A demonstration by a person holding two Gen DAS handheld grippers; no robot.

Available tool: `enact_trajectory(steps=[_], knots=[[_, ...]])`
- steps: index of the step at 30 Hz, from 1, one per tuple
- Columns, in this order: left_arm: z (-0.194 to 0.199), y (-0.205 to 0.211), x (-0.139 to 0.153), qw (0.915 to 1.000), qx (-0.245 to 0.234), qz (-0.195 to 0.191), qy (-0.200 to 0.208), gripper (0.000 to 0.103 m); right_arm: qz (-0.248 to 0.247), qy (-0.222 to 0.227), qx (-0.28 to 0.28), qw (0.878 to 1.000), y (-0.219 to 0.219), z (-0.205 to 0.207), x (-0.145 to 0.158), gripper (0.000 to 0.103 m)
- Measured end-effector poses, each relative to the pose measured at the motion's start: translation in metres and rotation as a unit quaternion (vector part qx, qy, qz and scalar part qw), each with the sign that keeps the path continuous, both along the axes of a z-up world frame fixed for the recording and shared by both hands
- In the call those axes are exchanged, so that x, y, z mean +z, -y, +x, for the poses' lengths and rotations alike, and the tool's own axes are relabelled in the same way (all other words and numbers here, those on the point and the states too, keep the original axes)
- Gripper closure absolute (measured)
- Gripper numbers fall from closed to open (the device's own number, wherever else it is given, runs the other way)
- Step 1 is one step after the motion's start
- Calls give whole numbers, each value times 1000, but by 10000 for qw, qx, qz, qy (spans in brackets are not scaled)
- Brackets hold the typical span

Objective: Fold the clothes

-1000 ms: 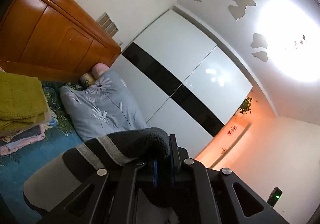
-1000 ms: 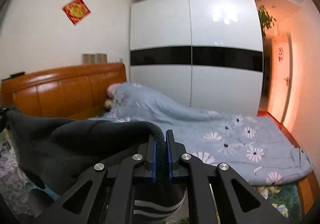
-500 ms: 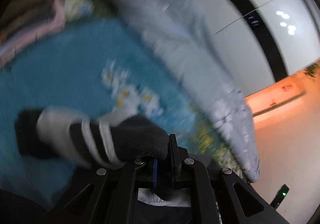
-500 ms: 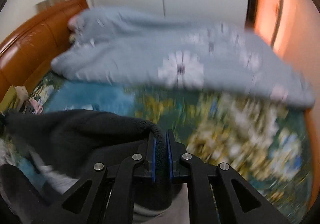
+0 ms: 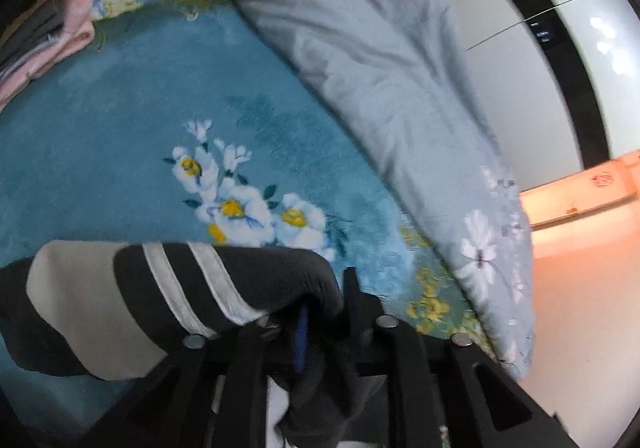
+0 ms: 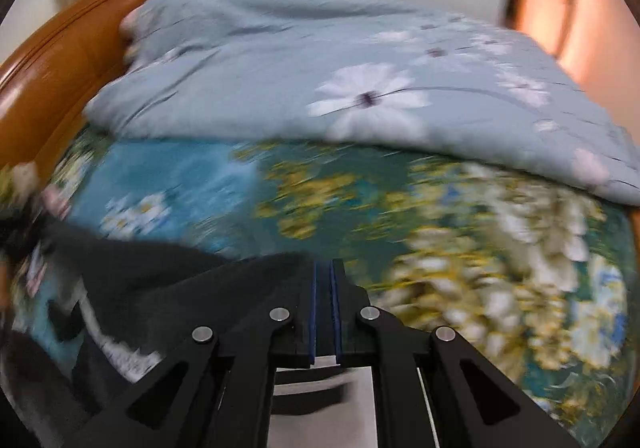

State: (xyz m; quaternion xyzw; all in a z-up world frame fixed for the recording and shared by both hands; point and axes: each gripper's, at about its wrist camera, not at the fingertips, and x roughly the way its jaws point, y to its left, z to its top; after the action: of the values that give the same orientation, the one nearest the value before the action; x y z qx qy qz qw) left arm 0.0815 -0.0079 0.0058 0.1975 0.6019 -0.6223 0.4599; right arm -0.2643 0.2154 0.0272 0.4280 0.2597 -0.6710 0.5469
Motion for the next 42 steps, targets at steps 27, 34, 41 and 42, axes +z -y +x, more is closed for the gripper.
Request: enact_trajectory(steps=[27, 34, 41, 42], knots=[[125, -50, -29, 9878, 775, -356, -1299, 34, 1581, -440, 2004, 9659, 19, 153, -93, 50], [121, -48, -30, 9872, 564, -440, -1424, 34, 1203, 24, 982, 9879, 56, 117, -55, 89], [128, -43, -40, 9836, 678, -351, -1634, 34, 329, -62, 38, 9994, 133, 57, 17, 90], [130, -43, -41, 9825, 732, -338, -1682, 34, 302, -245, -79, 9992, 147, 47, 19, 91]])
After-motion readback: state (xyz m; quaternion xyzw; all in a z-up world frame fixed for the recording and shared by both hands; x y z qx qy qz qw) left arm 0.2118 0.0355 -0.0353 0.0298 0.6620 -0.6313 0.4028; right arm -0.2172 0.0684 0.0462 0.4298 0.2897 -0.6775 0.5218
